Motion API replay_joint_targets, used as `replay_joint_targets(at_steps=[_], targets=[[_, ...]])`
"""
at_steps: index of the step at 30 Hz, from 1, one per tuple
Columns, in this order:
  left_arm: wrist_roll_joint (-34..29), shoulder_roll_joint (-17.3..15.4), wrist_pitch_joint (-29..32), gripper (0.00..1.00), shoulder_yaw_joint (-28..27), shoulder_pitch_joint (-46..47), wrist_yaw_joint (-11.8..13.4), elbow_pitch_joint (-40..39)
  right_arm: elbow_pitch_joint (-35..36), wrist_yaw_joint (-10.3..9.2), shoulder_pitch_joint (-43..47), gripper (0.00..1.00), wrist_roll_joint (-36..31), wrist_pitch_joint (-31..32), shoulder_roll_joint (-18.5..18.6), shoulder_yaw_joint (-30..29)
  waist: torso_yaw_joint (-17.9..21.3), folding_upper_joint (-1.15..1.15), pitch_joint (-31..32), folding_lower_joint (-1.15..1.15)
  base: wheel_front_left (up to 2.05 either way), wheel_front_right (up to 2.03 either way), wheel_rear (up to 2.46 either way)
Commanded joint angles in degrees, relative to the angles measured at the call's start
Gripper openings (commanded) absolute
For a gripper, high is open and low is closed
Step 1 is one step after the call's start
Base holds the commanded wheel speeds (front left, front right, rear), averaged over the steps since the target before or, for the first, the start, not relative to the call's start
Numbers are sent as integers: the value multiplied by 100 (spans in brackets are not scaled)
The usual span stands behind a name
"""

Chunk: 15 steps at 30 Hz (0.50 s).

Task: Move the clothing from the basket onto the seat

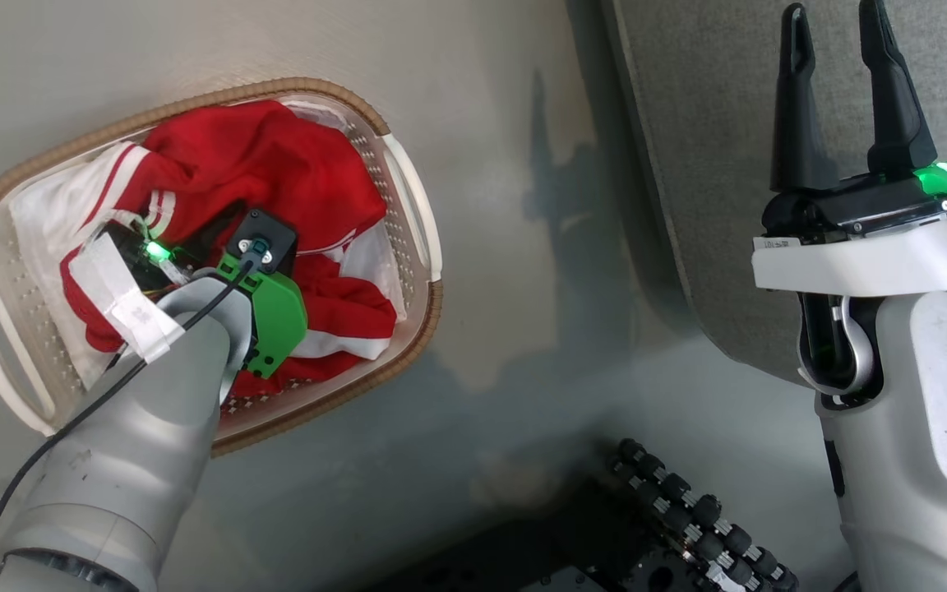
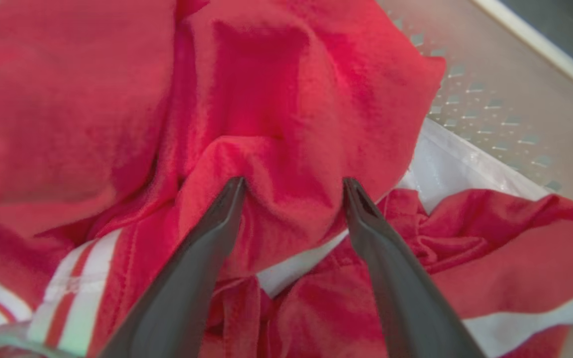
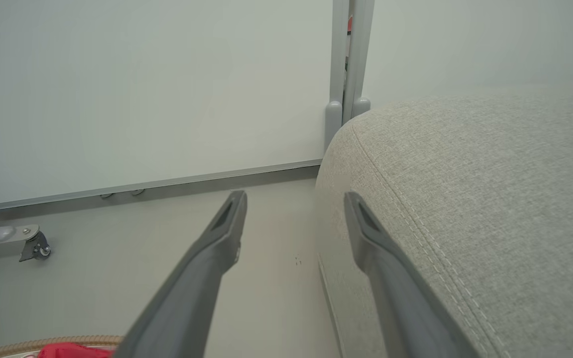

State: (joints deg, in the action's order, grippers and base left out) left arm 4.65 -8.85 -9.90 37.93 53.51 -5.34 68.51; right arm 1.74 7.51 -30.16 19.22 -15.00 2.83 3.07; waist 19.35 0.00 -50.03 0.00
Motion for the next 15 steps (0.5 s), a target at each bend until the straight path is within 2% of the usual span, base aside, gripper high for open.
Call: replay_joint_targets(at_steps=[1,2,3,5,6,15], targets=[[51,-70,-19,100,-14,136,53,35,25,-4,-65,100,50,-28,11,6,179,0,-183,0,0,0,0],[71,-65,-13,100,-27,172,100,79,23,-4,-62,100,58,-28,10,9,186,0,-194,0,0,0,0],[73,-60,-11,73,-29,190,114,110,14,-4,-62,100,64,-28,11,16,192,0,-200,0,0,0,0],[79,-43,-14,2,-25,235,148,157,-2,-4,-67,100,66,-28,11,23,193,0,-203,0,0,0,0],[82,-36,9,0,-12,253,154,185,-12,-4,-70,100,75,-28,11,26,191,0,-198,0,0,0,0],[169,64,-156,0,47,225,167,297,-116,-4,-29,100,-17,-28,12,-89,16,0,-11,0,0,0,0]])
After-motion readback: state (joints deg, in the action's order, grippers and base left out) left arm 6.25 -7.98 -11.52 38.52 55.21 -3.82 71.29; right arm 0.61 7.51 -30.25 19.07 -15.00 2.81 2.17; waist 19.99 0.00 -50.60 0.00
